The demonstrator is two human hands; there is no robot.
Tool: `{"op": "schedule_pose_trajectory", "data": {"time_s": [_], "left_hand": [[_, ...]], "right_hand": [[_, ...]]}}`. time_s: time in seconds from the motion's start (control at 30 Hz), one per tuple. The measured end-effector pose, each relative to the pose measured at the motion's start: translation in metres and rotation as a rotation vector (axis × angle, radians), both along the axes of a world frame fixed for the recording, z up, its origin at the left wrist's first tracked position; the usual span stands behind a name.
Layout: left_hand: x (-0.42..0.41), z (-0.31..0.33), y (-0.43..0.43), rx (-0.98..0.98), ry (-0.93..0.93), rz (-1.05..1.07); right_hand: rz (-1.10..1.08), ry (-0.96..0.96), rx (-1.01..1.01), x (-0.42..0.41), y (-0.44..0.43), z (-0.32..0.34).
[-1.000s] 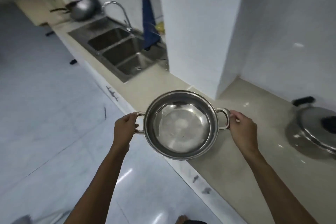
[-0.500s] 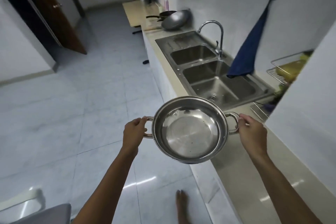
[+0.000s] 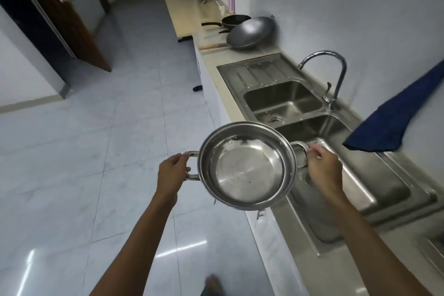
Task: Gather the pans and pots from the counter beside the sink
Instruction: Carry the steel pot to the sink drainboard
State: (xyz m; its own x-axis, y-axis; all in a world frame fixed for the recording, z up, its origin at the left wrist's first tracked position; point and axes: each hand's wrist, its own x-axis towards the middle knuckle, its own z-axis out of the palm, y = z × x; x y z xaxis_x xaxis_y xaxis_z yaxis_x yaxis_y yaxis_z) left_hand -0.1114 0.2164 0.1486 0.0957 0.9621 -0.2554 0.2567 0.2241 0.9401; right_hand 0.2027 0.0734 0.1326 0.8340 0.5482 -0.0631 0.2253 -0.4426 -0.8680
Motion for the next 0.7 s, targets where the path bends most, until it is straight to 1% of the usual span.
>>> {"op": "schedule_pose_trajectory", "data": {"time_s": [0.07,0.2,0.3,0.4,0.6,0.7], "left_hand": [[0.009,-0.007,0.046,-0.003,0.002,-0.012],[0.034,-0.022,0.166,-0.016,-0.002,-0.061],[0.057,-0.026,0.253,-0.042,0.013,-0.107],[0.088,-0.022,0.332,-0.032,0.000,-0.158],[0.171,-0.026,0.471,-0.075,-0.003,-0.260],[0.228,-0.037,0.542,-0.096,0.018,-0.345]], "right_hand": [[-0.006,-0.021,-0.010,0.011,0.048,-0.006],[-0.011,-0.073,-0.004,0.038,0.159,-0.022],[-0.046,-0.070,-0.054,0.059,0.230,-0.027],[-0.075,-0.116,-0.089,0.086,0.304,-0.020],[-0.180,-0.074,-0.079,0.153,0.417,-0.020],[-0.269,-0.110,-0.109,0.200,0.468,-0.032]]}}
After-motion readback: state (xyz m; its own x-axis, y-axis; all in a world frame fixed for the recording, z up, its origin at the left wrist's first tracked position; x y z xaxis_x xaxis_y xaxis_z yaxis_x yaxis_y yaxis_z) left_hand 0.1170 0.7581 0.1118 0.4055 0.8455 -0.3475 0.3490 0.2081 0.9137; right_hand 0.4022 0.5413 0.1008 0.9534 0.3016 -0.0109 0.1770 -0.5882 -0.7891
